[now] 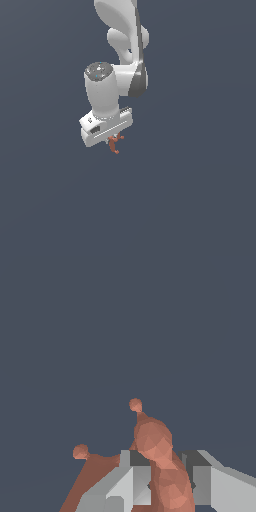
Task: Pick up the object and move it to a goal position.
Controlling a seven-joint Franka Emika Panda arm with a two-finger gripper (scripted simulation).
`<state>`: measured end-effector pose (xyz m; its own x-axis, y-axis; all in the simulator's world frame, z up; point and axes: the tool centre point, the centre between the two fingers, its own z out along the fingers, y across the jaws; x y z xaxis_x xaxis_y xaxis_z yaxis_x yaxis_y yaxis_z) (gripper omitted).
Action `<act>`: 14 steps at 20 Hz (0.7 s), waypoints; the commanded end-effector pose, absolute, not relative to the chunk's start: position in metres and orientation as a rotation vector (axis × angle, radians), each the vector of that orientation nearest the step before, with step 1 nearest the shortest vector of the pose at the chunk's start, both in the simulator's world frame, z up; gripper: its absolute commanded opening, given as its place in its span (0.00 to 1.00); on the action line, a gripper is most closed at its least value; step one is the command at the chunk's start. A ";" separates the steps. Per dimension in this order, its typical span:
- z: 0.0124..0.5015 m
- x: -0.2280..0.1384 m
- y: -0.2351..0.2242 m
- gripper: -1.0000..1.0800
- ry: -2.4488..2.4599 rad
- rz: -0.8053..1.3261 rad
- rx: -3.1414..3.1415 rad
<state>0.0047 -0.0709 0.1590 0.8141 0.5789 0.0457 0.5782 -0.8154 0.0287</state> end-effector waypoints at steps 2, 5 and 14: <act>0.192 -0.001 -0.093 0.00 0.950 0.084 2.980; 0.224 -0.007 -0.114 0.00 0.950 0.084 2.980; 0.310 -0.020 -0.172 0.00 0.950 0.084 2.980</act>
<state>-0.0174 -0.1634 0.2972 0.8147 0.5779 0.0479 0.5771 -0.8161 0.0296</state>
